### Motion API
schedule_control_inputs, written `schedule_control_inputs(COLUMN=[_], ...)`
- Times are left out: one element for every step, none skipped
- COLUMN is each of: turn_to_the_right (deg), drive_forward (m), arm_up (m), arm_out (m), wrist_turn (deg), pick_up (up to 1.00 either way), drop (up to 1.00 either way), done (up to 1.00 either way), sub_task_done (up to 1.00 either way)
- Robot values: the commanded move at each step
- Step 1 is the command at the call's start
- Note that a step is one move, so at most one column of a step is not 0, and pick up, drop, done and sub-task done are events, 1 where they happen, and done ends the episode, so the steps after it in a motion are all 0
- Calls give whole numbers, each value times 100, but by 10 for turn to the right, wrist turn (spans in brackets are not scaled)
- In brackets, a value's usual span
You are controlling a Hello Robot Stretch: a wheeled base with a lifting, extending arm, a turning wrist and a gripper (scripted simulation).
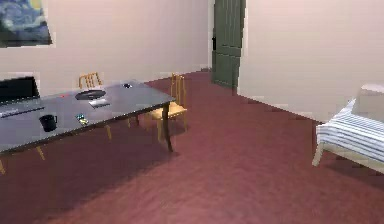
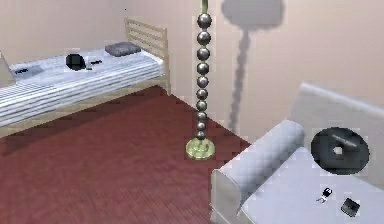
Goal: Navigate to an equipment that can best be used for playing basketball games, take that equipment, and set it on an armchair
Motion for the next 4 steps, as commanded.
schedule_control_inputs(turn_to_the_right=[-390,450,360,0], drive_forward=[0,0,0,0], arm_up=[0,0,0,48], arm_out=[0,0,0,0], wrist_turn=[0,0,0,0], pick_up=[0,0,0,0], drop=[0,0,0,0], done=[0,0,0,0], sub_task_done=[0,0,0,0])
